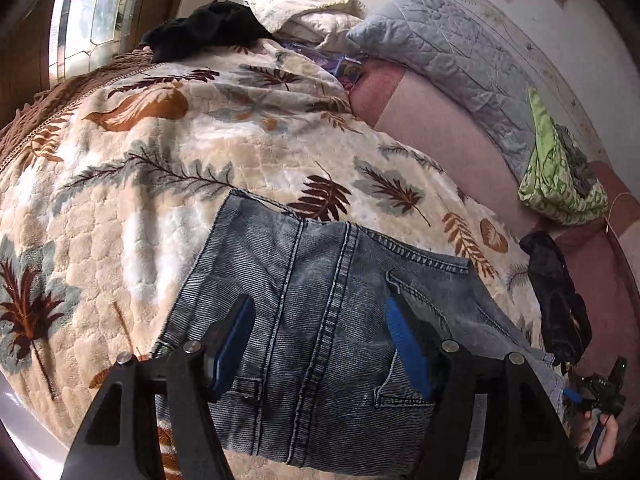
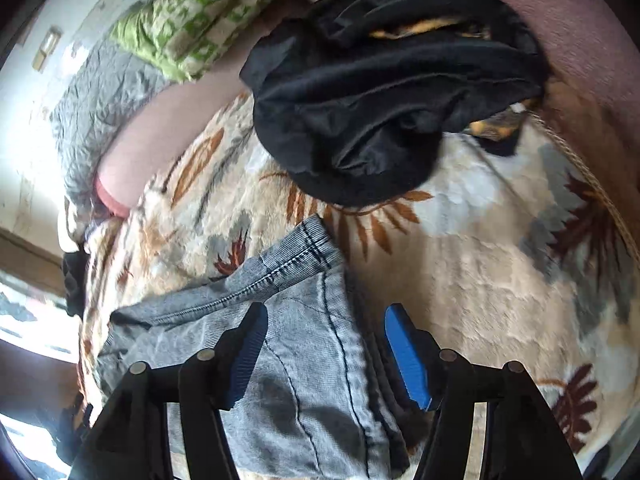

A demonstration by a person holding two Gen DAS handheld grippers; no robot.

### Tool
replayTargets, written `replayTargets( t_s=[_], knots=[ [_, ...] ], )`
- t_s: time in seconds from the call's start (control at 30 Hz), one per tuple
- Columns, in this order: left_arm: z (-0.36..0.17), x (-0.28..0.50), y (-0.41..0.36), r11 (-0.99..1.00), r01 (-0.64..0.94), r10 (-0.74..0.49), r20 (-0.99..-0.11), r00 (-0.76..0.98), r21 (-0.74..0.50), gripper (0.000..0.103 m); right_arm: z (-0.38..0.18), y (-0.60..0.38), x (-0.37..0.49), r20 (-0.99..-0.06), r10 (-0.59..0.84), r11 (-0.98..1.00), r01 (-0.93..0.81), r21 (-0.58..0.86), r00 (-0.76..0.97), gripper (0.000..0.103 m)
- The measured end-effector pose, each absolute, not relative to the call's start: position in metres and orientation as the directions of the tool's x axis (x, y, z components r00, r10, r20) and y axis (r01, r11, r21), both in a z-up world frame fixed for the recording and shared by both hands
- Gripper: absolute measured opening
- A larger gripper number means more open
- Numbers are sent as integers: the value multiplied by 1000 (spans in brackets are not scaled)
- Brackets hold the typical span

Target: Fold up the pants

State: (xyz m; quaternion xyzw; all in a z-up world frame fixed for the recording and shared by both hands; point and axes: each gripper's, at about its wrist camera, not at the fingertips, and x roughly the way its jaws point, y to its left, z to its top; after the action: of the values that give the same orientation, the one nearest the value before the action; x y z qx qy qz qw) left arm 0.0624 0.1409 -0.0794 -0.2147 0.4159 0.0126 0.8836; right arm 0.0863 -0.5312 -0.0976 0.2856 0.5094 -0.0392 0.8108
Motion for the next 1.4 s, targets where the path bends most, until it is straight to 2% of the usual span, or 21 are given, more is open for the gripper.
replayTargets(
  t_s=[0.1, 0.17, 0.2, 0.23, 0.33, 0.47, 0.57, 0.7, 0.8, 0.93, 1.0, 1.07, 1.17, 1.23, 1.33, 1.4],
  knots=[
    [-95, 71, 129, 936, -178, -133, -772, 621, -305, 69, -111, -525, 104, -873, 230, 850, 347, 396, 431, 59],
    [-103, 74, 125, 954, -161, -104, -786, 609, -251, 69, -112, -515, 110, -891, 214, 889, 300, 348, 399, 34],
    [-107, 74, 124, 960, -157, -94, -791, 604, -233, 69, -111, -511, 111, -904, 183, 908, 287, 306, 386, 28],
    [-109, 74, 123, 962, -154, -87, -789, 609, -225, 69, -107, -508, 113, -910, 151, 923, 274, 270, 387, 14],
    [-112, 73, 123, 964, -149, -83, -784, 615, -219, 70, -85, -504, 113, -892, 107, 947, 228, 226, 439, 10],
    [-114, 74, 123, 969, -147, -69, -782, 619, -201, 71, -51, -496, 121, -836, 45, 969, 179, 169, 546, 10],
    [-114, 75, 121, 971, -149, -52, -780, 624, -184, 71, -49, -497, 127, -788, 1, 966, 203, 159, 615, 10],
    [-115, 76, 119, 973, -151, -42, -781, 624, -174, 72, -128, -500, 149, -921, -12, 967, 240, 89, 390, 11],
    [-115, 75, 120, 974, -146, -44, -776, 629, -173, 72, -114, -503, 133, -877, 14, 955, 253, 155, 481, 13],
    [-113, 75, 121, 971, -154, -45, -772, 634, -183, 72, -75, -501, 113, -819, -9, 941, 282, 188, 574, 23],
    [-112, 74, 122, 968, -158, -49, -769, 637, -194, 72, -61, -485, 108, -795, 35, 945, 238, 223, 606, 37],
    [-111, 73, 123, 968, -162, -46, -767, 640, -193, 72, -59, -460, 111, -782, 156, 942, 147, 302, 604, 60],
    [-107, 71, 123, 967, -162, -45, -755, 654, -198, 72, -79, -424, 127, -779, 336, 905, 48, 423, 529, 62],
    [-103, 68, 121, 968, -148, -52, -739, 671, -203, 72, -100, -403, 137, -790, 394, 892, 12, 452, 470, 62],
    [-105, 70, 118, 975, -125, -57, -747, 662, -186, 72, -133, -398, 155, -874, 283, 930, 109, 351, 396, 62],
    [-112, 73, 118, 976, -129, -54, -770, 636, -175, 72, -131, -403, 156, -873, 279, 918, 158, 365, 399, 61]
  ],
)
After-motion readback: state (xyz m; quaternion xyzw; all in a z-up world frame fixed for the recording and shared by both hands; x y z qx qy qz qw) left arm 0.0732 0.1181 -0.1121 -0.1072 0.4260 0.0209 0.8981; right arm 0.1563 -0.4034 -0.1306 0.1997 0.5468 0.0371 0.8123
